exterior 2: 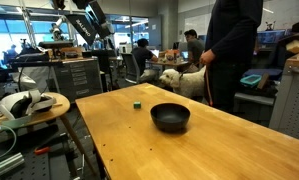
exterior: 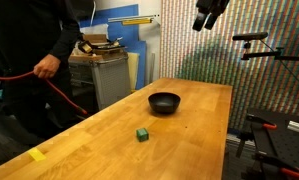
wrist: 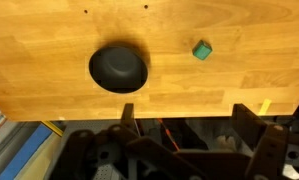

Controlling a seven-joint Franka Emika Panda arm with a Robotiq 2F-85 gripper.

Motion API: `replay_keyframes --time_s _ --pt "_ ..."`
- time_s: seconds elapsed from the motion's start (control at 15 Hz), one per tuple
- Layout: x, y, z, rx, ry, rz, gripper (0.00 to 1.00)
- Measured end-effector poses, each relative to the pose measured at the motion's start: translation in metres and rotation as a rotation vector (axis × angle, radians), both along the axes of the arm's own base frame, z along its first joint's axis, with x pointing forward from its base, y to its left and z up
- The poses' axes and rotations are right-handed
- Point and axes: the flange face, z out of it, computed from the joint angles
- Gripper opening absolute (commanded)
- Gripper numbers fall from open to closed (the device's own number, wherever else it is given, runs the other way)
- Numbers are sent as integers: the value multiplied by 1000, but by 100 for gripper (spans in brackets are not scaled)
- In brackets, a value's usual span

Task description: Place the green cube inside the black bowl

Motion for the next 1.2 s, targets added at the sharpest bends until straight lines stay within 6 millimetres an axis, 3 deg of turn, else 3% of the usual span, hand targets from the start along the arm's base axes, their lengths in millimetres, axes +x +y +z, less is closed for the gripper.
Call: replay_keyframes --time_s 0.4,0.87,1.2 --pt "63 34 -63 20 18 -156 100" --pt "155 43 -103 86 16 -326 100" --pt "204 46 -138 114 4 -373 100"
